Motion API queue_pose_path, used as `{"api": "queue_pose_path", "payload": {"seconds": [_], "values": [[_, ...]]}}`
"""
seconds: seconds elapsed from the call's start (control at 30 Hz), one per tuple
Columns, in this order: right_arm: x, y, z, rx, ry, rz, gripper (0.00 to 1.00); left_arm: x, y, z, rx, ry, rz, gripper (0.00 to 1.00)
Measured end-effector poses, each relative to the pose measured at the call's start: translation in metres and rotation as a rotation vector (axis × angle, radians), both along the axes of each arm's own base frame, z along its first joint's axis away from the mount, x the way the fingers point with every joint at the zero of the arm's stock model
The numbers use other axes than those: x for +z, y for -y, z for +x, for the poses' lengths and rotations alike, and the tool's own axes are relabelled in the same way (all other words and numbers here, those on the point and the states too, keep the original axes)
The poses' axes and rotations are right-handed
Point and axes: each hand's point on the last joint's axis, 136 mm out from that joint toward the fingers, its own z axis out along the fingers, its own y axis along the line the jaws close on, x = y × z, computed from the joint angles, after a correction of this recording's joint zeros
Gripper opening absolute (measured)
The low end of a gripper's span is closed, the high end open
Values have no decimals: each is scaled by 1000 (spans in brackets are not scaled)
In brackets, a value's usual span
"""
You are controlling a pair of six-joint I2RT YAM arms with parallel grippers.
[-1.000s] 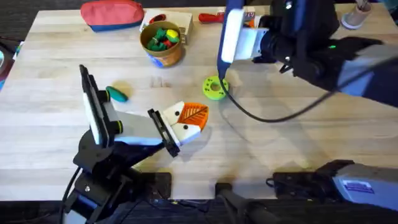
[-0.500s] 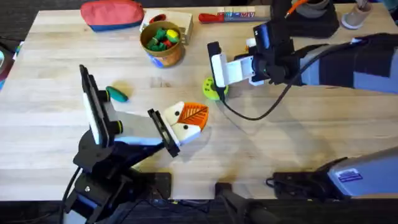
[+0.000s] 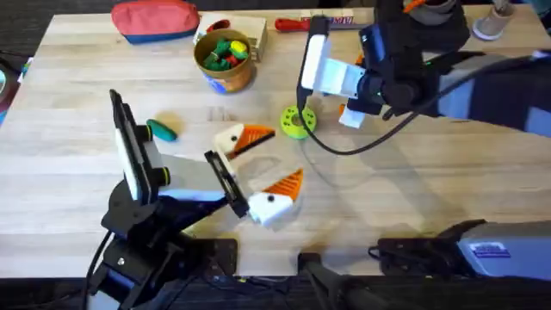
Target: Pick up the gripper from the table and insert it into the empty holder that is missing its gripper. Then pick up a screw, insert it into the mounting hole, and use the screwdriver to tighten it. Finally, clean up the table by picking up the vegetable and placing it into the bucket.
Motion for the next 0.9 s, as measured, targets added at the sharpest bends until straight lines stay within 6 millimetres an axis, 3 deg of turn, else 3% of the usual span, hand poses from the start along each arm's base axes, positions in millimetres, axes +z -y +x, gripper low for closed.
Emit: {"api": "queue_pose_path", "payload": {"seconds": [0.03, 0.07, 0.37, 0.5, 0.63, 0.83, 0.9], "values": [[6, 1, -3, -29, 5, 31, 991, 0, 0, 0, 0, -2, -1, 950], [13, 1, -5, -59, 12, 61, 991, 0, 0, 0, 0, -2, -1, 979], [82, 2, -15, -236, 146, 327, 991, 0, -4, 6, 42, 2, 0, 986], [98, 2, -18, -282, 179, 407, 992, 1, -12, 16, 119, -34, -15, 986], [105, 2, -20, -318, 190, 461, 991, 11, -31, 27, 264, -131, -20, 986], [105, -2, -21, -337, 184, 493, 992, 61, -80, 33, 555, -268, 76, 985], [105, -5, -22, -332, 182, 499, 991, 66, -97, 35, 653, -347, 165, 985]]}}
